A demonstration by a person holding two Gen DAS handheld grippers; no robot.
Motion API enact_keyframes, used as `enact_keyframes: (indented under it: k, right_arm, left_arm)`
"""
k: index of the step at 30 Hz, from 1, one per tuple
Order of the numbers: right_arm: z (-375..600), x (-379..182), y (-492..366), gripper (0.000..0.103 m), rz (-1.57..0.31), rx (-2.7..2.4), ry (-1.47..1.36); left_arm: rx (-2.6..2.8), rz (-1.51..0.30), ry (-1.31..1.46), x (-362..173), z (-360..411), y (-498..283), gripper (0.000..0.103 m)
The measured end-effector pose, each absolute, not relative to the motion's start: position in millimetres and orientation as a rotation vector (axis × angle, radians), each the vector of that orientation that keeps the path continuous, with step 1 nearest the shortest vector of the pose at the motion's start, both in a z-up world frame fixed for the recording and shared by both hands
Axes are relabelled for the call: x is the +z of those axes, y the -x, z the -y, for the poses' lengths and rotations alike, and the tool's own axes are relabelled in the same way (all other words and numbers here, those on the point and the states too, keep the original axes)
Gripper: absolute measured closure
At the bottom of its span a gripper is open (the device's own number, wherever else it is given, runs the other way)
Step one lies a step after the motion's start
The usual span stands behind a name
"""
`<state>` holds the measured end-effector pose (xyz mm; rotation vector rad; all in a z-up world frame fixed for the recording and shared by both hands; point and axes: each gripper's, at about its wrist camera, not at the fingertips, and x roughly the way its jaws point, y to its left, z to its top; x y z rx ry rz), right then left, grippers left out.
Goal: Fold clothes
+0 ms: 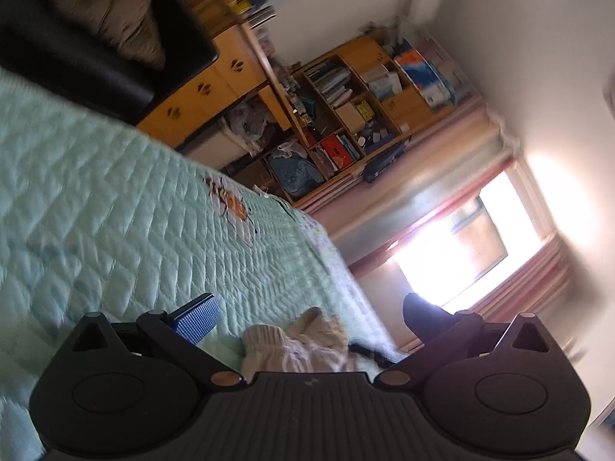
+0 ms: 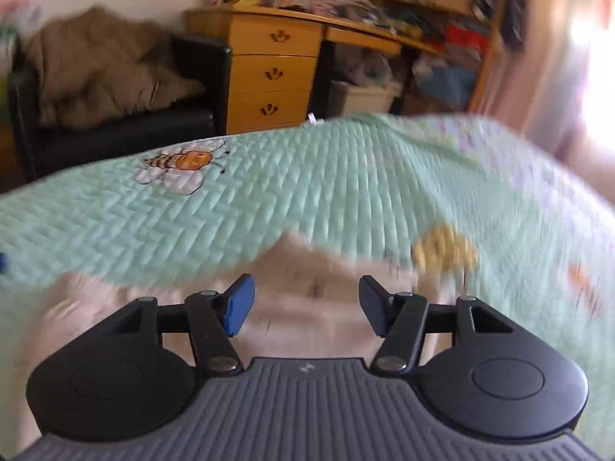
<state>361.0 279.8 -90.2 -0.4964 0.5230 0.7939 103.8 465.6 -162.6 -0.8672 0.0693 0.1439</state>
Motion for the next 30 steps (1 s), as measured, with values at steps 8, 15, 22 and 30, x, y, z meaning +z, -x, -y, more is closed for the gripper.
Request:
enact_keyframes:
  k: [8, 15, 22, 30]
  right_arm:
    - [-343, -123, -404, 0.043, -0.522, 0.712, 0.879]
    - [-308, -104, -437, 0.034, -0.624, 0.694, 0.508]
    - [-256, -63, -320, 0.033, -0.582, 0.890, 0.205]
    - [-333, -100, -180, 0.033, -0.447, 0.980, 0.638]
  left_arm:
    - [0.109, -0.186, 0.602, -144, -438, -122, 0.001]
    - [0.162, -0.110, 0.838, -159, -475, -100, 0.001]
    - [0.237, -0.043, 0.860, -154, -482, -78, 0.001]
    - [0.348, 0.088, 0.959, -151, -489, -47, 0.001]
